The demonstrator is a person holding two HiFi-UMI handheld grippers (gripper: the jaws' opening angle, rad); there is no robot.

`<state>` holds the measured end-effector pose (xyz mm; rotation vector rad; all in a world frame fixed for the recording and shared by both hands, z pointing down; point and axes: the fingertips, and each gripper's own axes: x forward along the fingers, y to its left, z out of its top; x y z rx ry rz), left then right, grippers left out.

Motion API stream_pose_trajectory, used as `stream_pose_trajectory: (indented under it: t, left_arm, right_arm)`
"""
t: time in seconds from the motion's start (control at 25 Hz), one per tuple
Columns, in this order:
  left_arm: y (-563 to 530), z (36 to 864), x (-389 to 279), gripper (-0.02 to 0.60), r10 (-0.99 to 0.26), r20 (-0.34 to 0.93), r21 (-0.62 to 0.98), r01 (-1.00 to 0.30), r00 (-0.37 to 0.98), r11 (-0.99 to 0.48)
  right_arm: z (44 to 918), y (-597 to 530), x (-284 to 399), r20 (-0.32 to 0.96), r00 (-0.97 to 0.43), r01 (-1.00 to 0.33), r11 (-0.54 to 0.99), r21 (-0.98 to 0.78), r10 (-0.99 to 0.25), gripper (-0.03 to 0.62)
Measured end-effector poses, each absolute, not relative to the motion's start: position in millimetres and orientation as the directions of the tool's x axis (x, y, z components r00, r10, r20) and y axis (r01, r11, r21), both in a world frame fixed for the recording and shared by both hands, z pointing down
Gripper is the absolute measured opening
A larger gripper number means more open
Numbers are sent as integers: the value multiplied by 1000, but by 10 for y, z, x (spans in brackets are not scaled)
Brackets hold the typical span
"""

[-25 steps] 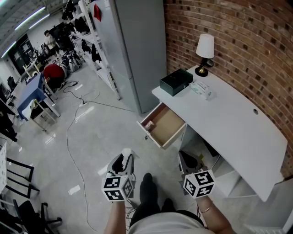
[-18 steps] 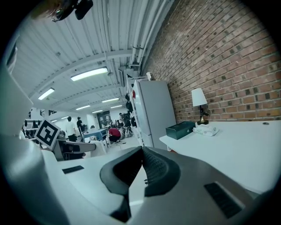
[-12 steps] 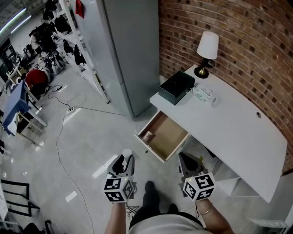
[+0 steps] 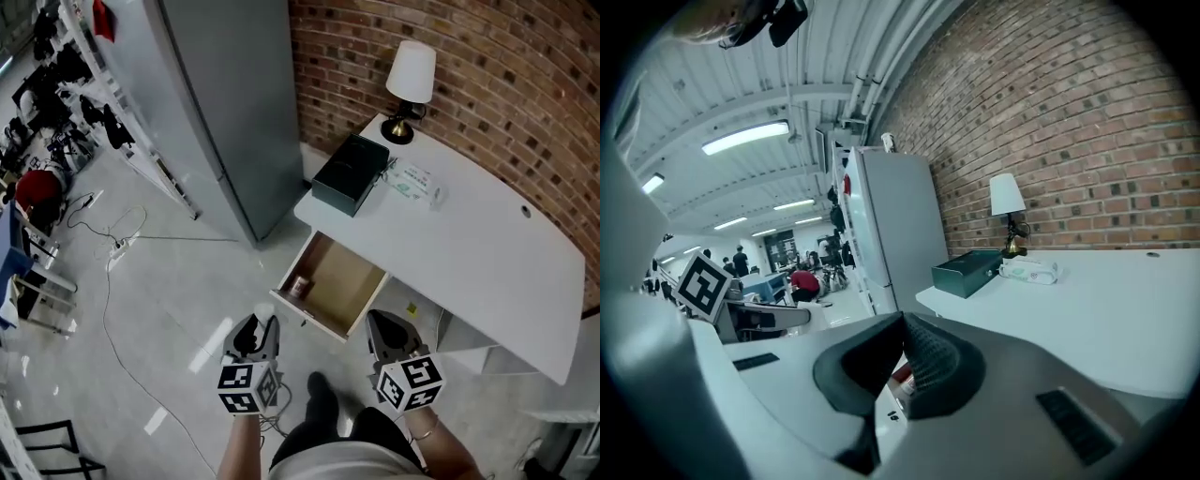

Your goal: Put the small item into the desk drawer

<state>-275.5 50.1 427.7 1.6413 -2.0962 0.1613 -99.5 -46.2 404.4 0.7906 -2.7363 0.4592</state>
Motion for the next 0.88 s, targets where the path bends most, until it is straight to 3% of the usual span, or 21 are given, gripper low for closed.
stream_pose_trajectory:
  t: [0.88]
  left_arm:
    - [-964,5532,-2380,164,-805,585,157,-987,104,-14]
  right_arm:
    - [4961,-1088,-671,426,-684,-723,631,-283,-593,8]
